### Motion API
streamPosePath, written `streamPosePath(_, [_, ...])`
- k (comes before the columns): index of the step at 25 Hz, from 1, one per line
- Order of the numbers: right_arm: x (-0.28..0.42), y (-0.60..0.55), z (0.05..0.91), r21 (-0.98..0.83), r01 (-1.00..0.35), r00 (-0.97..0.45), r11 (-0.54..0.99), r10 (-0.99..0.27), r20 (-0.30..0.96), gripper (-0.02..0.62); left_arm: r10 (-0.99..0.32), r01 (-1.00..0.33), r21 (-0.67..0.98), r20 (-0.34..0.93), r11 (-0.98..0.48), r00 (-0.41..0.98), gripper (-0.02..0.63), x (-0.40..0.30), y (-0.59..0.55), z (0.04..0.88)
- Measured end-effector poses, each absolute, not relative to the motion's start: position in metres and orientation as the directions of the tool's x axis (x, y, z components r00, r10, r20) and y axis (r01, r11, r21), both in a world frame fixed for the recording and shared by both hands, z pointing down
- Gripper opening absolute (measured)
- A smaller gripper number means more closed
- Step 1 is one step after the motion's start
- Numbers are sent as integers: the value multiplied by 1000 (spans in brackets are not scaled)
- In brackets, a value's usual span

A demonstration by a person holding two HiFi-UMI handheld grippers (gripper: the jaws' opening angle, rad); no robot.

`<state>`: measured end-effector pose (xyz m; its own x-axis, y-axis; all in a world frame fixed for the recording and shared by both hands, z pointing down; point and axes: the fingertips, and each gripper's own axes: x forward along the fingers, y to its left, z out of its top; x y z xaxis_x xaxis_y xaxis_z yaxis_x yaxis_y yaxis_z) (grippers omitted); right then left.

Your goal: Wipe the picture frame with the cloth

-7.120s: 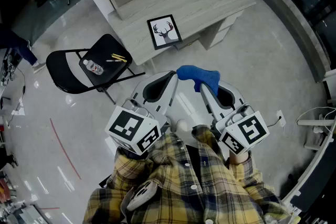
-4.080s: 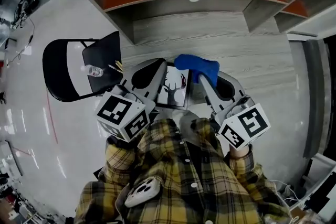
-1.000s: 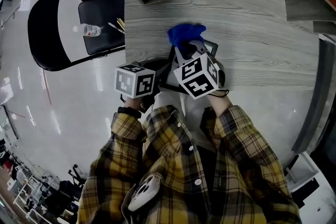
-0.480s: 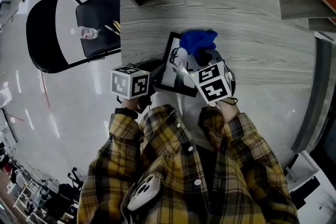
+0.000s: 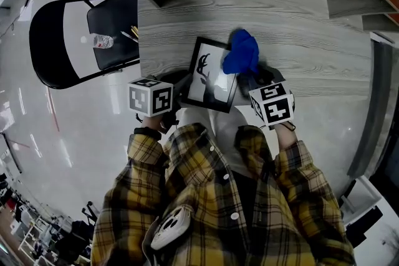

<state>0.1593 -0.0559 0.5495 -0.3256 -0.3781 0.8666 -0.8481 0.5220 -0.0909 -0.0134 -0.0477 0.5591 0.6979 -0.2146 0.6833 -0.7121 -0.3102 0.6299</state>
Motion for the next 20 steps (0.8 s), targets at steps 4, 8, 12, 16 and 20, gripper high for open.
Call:
streamPosePath(4, [155,-51,536,-95,-829,-361,551,-398,843,41,-219,-714,627,684,-313,696,75,-13,-48,560])
streamPosePath(8, [111,-57,490,-170,-795,-487,582,-446,751,41,-220,-715,624,685,-315,694,74,-13,-47,560])
streamPosePath(12, [57,-70,454,-221,-735,-596,641,-455,662,41,-221,-715,623,685,-317,694,74,-11,-47,559])
streamPosePath(16, [13,-82,438,-252,-683,-664,686,-439,605,41,-220,-715,621,686,-322,694,74,-11,-47,560])
streamPosePath(20, [-9,-85,446,-266,-660,-684,703,-415,600,41,-217,-714,620,686,-324,695,74,-10,-47,559])
